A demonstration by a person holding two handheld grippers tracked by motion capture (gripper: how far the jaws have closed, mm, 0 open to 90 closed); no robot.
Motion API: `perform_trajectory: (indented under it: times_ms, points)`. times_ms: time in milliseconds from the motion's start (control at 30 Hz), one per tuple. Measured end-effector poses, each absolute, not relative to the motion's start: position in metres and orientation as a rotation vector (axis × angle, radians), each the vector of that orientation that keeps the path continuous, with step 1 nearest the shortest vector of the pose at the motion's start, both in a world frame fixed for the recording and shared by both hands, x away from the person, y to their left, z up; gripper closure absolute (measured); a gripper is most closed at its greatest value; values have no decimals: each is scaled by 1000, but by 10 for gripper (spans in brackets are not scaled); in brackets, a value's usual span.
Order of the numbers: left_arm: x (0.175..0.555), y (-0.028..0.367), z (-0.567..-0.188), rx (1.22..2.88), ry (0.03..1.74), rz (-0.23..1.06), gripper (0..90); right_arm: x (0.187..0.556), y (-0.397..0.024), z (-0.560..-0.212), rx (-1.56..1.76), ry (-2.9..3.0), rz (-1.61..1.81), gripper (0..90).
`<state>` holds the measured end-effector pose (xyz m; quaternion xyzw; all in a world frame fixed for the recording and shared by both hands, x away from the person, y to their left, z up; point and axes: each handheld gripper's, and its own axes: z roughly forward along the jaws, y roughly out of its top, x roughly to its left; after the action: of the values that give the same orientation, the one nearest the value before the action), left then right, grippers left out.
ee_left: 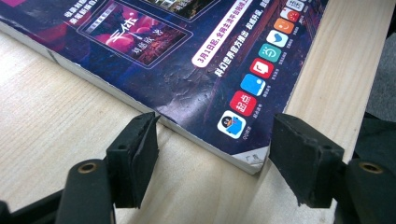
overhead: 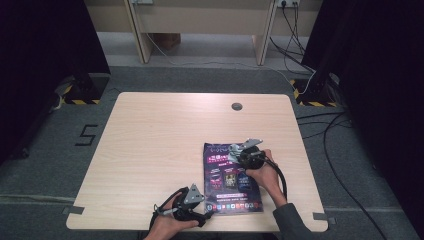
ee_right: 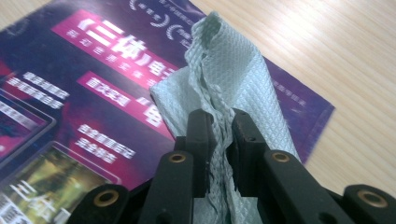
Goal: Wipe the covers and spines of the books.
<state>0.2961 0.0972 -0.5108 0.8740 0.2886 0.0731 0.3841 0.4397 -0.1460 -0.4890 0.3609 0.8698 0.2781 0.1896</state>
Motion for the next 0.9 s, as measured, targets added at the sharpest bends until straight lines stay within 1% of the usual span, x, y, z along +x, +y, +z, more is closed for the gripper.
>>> perform_trajectory:
  times_ms: [133,367,500,700,767,900]
  points:
    - [297,98,-511,2231,739,183,311,430,-129,-490,969,2511,877,790]
    - [298,99,-511,2213,761,191,312,401,-75,-491,770,2635,933,782]
    - [299,100,-511,2206,766,182,310,392,-63,-491,703,2653,929,782]
    - [301,103,-513,2185,799,220,334,402,-79,-491,786,2642,956,794]
    - [303,103,-513,2187,793,231,353,409,-92,-491,831,2612,943,795]
    - [303,101,-513,2203,767,252,357,422,-130,-489,955,2531,872,795]
